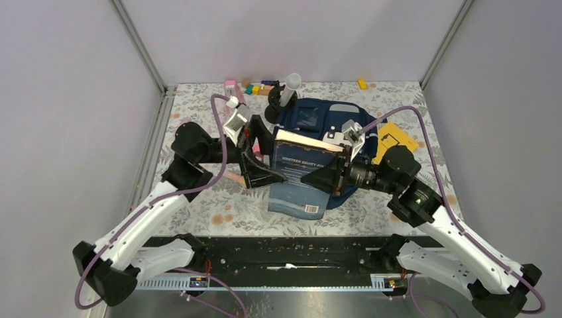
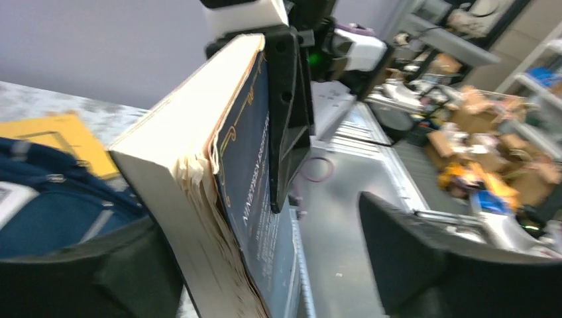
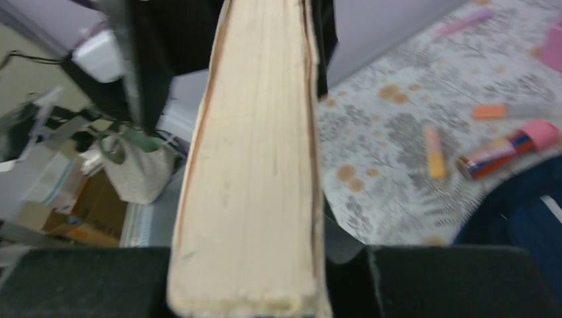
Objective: Pack the student bag
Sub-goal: Place the book in the student bag.
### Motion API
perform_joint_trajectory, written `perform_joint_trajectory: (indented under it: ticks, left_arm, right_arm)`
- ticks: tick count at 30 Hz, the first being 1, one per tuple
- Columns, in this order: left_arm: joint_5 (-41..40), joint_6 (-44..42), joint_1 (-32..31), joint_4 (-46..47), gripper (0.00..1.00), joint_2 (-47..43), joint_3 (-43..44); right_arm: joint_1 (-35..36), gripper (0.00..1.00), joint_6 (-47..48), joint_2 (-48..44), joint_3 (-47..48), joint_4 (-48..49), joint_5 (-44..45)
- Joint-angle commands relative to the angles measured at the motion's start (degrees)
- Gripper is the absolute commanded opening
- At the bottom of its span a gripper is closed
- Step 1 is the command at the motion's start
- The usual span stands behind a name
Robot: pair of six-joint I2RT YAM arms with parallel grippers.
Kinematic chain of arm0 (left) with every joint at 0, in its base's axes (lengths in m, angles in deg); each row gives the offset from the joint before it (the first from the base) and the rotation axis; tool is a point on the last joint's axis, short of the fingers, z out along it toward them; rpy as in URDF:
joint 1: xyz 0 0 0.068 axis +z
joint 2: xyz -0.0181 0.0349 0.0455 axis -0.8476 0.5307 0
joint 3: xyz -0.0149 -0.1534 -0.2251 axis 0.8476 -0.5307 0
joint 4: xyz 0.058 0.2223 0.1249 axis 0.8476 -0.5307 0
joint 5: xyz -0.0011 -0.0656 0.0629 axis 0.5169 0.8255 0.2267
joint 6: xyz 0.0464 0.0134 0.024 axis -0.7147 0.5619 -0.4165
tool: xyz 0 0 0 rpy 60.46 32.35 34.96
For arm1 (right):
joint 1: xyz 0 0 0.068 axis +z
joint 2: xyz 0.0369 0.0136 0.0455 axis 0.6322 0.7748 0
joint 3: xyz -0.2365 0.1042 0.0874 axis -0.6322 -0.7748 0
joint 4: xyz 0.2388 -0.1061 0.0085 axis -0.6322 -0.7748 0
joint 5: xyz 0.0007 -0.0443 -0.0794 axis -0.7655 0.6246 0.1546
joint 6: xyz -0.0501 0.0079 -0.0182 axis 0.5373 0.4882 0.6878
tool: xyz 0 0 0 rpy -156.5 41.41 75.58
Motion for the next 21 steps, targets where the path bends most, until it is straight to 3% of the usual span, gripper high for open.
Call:
perform_joint_trajectory:
  ticks: [1, 4, 8, 11, 15, 21]
  left_arm:
    - [-12.2, -21.6, 0.3, -23.7, 0.99, -3.4, 4.8]
    - [-20.3, -28.6, 0.4, -30.3, 0.99, -3.6, 3.4]
    - [-28.7, -33.9, 0.2, -28.1, 0.99, -5.2, -3.0]
    - [-35.1, -39.8, -2.0, -28.4, 0.99, -5.2, -5.3]
    - [-46.7, -49.0, -10.7, -30.7, 0.99, -0.5, -5.4]
    - [-46.5, -51.8, -15.3, -32.4, 0.99, 13.2, -0.5]
  right_arm:
    - [0.1, 0.0, 5.4, -5.3, 4.3, -13.1, 19.5]
    - [-0.1, 0.0, 7.8, -6.2, 8.1, -23.5, 31.1]
    - [-3.4, 0.0, 8.6, -5.0, 12.0, -35.3, 42.5]
    - [-12.3, 0.0, 8.1, -5.5, 10.5, -38.3, 40.6]
    - [-23.4, 0.0, 7.6, -7.5, 7.9, -39.3, 34.5]
    - [-28.9, 0.0, 6.1, -9.0, 5.2, -39.4, 38.2]
